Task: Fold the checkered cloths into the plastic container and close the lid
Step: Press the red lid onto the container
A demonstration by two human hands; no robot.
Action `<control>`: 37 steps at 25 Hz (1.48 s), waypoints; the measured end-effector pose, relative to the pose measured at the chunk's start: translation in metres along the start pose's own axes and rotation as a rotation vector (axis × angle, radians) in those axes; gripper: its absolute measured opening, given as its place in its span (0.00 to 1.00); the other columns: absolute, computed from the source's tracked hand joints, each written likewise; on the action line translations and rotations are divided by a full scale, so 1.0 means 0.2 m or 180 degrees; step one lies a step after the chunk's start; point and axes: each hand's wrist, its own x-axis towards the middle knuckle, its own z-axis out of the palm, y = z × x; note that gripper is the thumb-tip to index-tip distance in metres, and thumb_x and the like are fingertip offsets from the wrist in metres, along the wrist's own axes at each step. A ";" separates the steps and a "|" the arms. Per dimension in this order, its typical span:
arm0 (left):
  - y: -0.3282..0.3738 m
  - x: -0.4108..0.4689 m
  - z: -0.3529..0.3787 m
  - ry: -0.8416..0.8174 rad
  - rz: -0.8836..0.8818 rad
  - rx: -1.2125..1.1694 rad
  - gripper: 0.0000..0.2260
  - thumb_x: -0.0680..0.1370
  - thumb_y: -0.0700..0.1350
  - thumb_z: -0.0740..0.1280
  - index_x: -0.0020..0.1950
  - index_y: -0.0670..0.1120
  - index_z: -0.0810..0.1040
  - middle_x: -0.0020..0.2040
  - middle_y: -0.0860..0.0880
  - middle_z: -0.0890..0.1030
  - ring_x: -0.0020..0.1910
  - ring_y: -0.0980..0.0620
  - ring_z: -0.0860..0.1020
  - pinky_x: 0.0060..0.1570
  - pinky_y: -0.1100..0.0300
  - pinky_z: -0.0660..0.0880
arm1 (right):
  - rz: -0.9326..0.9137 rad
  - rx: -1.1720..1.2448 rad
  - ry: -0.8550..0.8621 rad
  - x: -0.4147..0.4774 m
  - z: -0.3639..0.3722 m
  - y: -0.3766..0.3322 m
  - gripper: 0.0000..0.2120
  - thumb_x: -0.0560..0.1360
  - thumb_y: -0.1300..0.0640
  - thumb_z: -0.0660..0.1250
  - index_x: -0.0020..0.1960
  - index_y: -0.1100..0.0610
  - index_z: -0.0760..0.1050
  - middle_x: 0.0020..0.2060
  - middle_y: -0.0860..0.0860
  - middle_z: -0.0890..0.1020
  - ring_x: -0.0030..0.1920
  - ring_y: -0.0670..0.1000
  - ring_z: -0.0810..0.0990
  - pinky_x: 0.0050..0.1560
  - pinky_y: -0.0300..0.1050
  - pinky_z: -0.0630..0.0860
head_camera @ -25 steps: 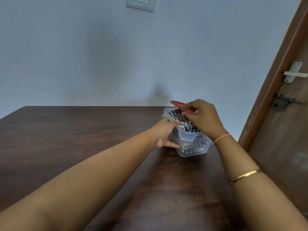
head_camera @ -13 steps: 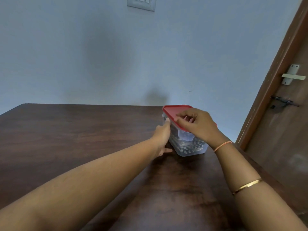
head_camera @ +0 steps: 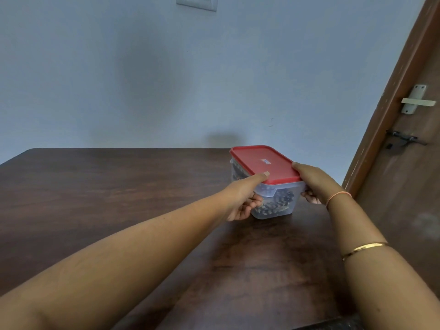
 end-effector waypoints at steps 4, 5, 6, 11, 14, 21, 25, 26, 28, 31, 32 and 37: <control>0.01 0.00 -0.01 -0.0087 -0.0072 -0.0098 0.21 0.72 0.62 0.65 0.38 0.44 0.74 0.28 0.52 0.71 0.19 0.60 0.64 0.17 0.72 0.64 | 0.0262 0.0042 -0.0340 0.00 -0.04 -0.01 0.15 0.77 0.46 0.59 0.38 0.55 0.65 0.28 0.52 0.70 0.26 0.48 0.67 0.20 0.30 0.68; 0.01 0.00 0.00 -0.0060 -0.0052 -0.0087 0.20 0.72 0.62 0.65 0.37 0.44 0.74 0.28 0.52 0.71 0.18 0.60 0.64 0.17 0.72 0.63 | 0.0277 0.0075 -0.0377 0.01 -0.04 -0.01 0.15 0.78 0.47 0.60 0.38 0.55 0.65 0.28 0.52 0.70 0.26 0.48 0.68 0.20 0.30 0.69; 0.01 0.00 0.00 -0.0023 -0.0009 -0.0087 0.20 0.73 0.62 0.65 0.37 0.44 0.74 0.28 0.52 0.71 0.18 0.60 0.64 0.17 0.72 0.63 | 0.0247 0.0099 -0.0367 0.00 -0.05 -0.01 0.15 0.78 0.47 0.60 0.38 0.55 0.66 0.28 0.53 0.70 0.25 0.48 0.68 0.20 0.30 0.69; -0.02 0.03 0.02 0.0259 0.0365 -0.0201 0.20 0.74 0.59 0.65 0.36 0.43 0.75 0.26 0.51 0.72 0.19 0.59 0.64 0.19 0.70 0.62 | -0.0193 0.0464 -0.0096 0.04 -0.01 0.05 0.15 0.77 0.49 0.64 0.36 0.56 0.66 0.28 0.53 0.69 0.25 0.49 0.66 0.17 0.30 0.63; -0.03 0.03 0.04 0.0303 0.0365 -0.0335 0.19 0.75 0.58 0.66 0.35 0.43 0.74 0.27 0.50 0.71 0.21 0.58 0.64 0.20 0.70 0.62 | -0.0253 0.0502 0.0053 0.05 -0.01 0.06 0.16 0.76 0.49 0.65 0.35 0.56 0.65 0.28 0.54 0.69 0.25 0.49 0.66 0.17 0.29 0.61; -0.04 0.02 0.02 0.1218 0.1261 0.0628 0.22 0.74 0.66 0.59 0.44 0.47 0.72 0.47 0.49 0.77 0.39 0.55 0.73 0.42 0.59 0.69 | -0.0612 -0.1433 0.0354 0.11 -0.07 -0.07 0.22 0.75 0.41 0.63 0.48 0.62 0.73 0.43 0.58 0.76 0.43 0.56 0.75 0.41 0.45 0.71; 0.04 0.15 -0.08 0.2014 0.2370 0.1850 0.20 0.79 0.54 0.58 0.68 0.47 0.64 0.69 0.46 0.66 0.69 0.45 0.64 0.66 0.50 0.64 | -0.2164 -0.1951 0.0626 0.15 0.05 -0.22 0.22 0.81 0.55 0.55 0.72 0.63 0.63 0.72 0.59 0.66 0.73 0.56 0.62 0.71 0.45 0.57; 0.06 0.20 -0.10 0.1926 0.2510 0.2124 0.21 0.81 0.51 0.56 0.73 0.47 0.60 0.74 0.45 0.61 0.73 0.44 0.60 0.69 0.48 0.61 | -0.2301 -0.2154 0.0366 0.16 0.09 -0.25 0.22 0.81 0.57 0.53 0.74 0.63 0.58 0.75 0.57 0.60 0.76 0.55 0.56 0.72 0.43 0.51; 0.13 0.28 -0.12 0.1724 0.2455 0.2337 0.23 0.82 0.48 0.53 0.76 0.47 0.55 0.77 0.43 0.53 0.75 0.41 0.55 0.71 0.47 0.57 | -0.2223 -0.2604 -0.0174 0.22 0.16 -0.28 0.24 0.82 0.58 0.50 0.76 0.62 0.50 0.77 0.56 0.51 0.77 0.54 0.48 0.74 0.43 0.46; 0.21 0.39 -0.14 0.1502 0.1920 0.2154 0.21 0.83 0.48 0.50 0.75 0.42 0.57 0.76 0.41 0.57 0.74 0.41 0.59 0.70 0.51 0.58 | -0.1787 -0.3041 -0.0543 0.30 0.22 -0.27 0.25 0.82 0.58 0.49 0.77 0.62 0.47 0.77 0.56 0.47 0.77 0.56 0.49 0.74 0.45 0.48; 0.23 0.42 -0.16 0.1427 0.1722 0.2009 0.21 0.83 0.48 0.49 0.73 0.40 0.61 0.74 0.40 0.62 0.73 0.41 0.62 0.69 0.53 0.60 | -0.1714 -0.3081 -0.0565 0.31 0.22 -0.27 0.25 0.82 0.58 0.49 0.76 0.63 0.49 0.77 0.57 0.50 0.77 0.57 0.52 0.74 0.45 0.51; 0.26 0.54 -0.24 0.1255 0.1023 -0.0138 0.12 0.80 0.48 0.59 0.44 0.43 0.76 0.48 0.40 0.79 0.50 0.42 0.78 0.53 0.54 0.76 | -0.1754 -0.2963 -0.0488 0.34 0.24 -0.28 0.21 0.80 0.59 0.52 0.71 0.63 0.64 0.73 0.58 0.64 0.72 0.56 0.63 0.70 0.45 0.59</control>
